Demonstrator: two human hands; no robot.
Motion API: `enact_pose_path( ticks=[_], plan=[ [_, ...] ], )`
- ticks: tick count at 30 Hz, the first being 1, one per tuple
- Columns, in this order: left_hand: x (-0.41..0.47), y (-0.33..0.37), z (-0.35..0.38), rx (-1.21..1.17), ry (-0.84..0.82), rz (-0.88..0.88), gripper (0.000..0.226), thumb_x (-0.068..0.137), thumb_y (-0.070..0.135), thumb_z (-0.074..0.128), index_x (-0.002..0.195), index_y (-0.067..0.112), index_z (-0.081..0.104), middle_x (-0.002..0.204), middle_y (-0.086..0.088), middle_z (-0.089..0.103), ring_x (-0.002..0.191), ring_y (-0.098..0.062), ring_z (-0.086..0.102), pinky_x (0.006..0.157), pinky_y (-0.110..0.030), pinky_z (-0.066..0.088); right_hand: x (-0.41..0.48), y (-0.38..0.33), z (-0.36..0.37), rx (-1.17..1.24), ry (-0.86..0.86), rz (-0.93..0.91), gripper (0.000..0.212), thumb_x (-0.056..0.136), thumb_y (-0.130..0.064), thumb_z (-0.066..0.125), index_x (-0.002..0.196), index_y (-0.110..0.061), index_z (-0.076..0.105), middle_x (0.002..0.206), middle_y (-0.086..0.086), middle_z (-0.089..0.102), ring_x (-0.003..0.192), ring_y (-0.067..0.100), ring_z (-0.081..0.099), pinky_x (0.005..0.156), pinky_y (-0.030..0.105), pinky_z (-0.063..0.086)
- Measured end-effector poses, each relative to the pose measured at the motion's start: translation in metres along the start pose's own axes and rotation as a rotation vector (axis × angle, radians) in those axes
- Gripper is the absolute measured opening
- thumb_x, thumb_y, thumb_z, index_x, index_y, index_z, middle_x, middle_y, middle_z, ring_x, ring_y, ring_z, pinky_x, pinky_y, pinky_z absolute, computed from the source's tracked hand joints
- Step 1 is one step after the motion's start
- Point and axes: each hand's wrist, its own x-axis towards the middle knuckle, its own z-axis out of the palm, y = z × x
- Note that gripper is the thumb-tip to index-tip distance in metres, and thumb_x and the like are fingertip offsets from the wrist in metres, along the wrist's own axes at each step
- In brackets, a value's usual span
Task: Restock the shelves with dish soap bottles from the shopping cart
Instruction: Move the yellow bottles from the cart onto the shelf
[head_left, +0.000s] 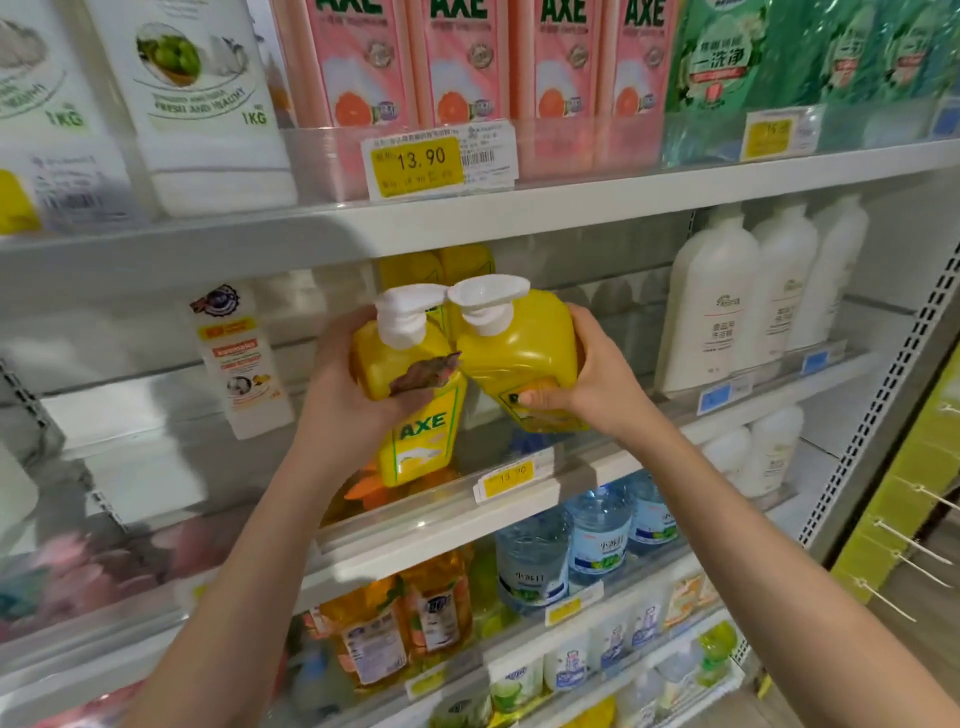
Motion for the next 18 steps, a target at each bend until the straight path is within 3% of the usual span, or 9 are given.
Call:
enact_pose_path(
  ticks=[2,4,7,10,15,18],
  plan=[
    [0.013,-0.009,0.003,-0.065,-0.001,-0.048,0.077,0.064,0.005,0.084,0.109,0.047,0.039,0.120,0.005,0.054,0.096,-0.004,0.058,0.071,-0.004,0.045,0.009,0.011,0.003,0.022,-0.013,0.036,0.092,0.047,-0.033,0.087,0.126,-0.035,0.038,0.123,-0.010,0.054,0.114,0.012,0.054,0.093,0.029,0.046],
    [0.026,-0.013,0.006,-0.111,0.003,-0.064,0.078,0.059,0.004,0.086,0.106,0.050,0.044,0.119,0.003,0.058,0.099,-0.007,0.060,0.080,-0.018,0.051,0.015,0.023,0.005,0.053,-0.015,0.073,0.095,0.046,-0.031,0.087,0.128,-0.031,0.039,0.125,-0.002,0.056,0.114,0.017,0.057,0.093,0.036,0.049],
    [0.041,-0.017,0.010,-0.155,-0.012,-0.111,0.076,0.061,0.002,0.084,0.102,0.054,0.046,0.116,0.001,0.061,0.100,-0.012,0.063,0.081,-0.032,0.053,0.024,0.034,0.001,0.114,-0.010,0.139,0.092,0.050,-0.025,0.086,0.129,-0.027,0.040,0.121,-0.002,0.060,0.108,0.015,0.061,0.087,0.033,0.052],
    [0.054,-0.024,0.014,-0.172,-0.026,-0.163,0.071,0.058,0.018,0.083,0.106,0.054,0.045,0.114,0.000,0.064,0.100,-0.016,0.066,0.088,-0.041,0.054,0.033,0.044,-0.006,0.205,-0.016,0.207,0.091,0.053,-0.022,0.084,0.133,-0.020,0.040,0.119,-0.001,0.062,0.104,0.013,0.063,0.082,0.030,0.052],
    [0.070,-0.032,0.026,-0.216,-0.060,-0.221,0.072,0.074,0.006,0.077,0.133,0.023,0.040,0.113,-0.004,0.064,0.098,-0.013,0.066,0.087,-0.034,0.055,0.050,0.056,-0.014,0.222,-0.111,0.275,0.093,0.055,-0.028,0.087,0.135,-0.015,0.040,0.121,0.006,0.063,0.108,0.022,0.064,0.093,0.043,0.052],
    [0.072,-0.031,0.029,-0.176,-0.082,-0.224,0.073,0.077,0.010,0.076,0.138,0.023,0.037,0.114,-0.002,0.064,0.097,-0.009,0.065,0.084,-0.028,0.055,0.058,0.059,-0.015,0.245,-0.174,0.298,0.092,0.056,-0.031,0.085,0.135,-0.013,0.041,0.121,0.009,0.065,0.108,0.025,0.064,0.094,0.047,0.051]
  ],
)
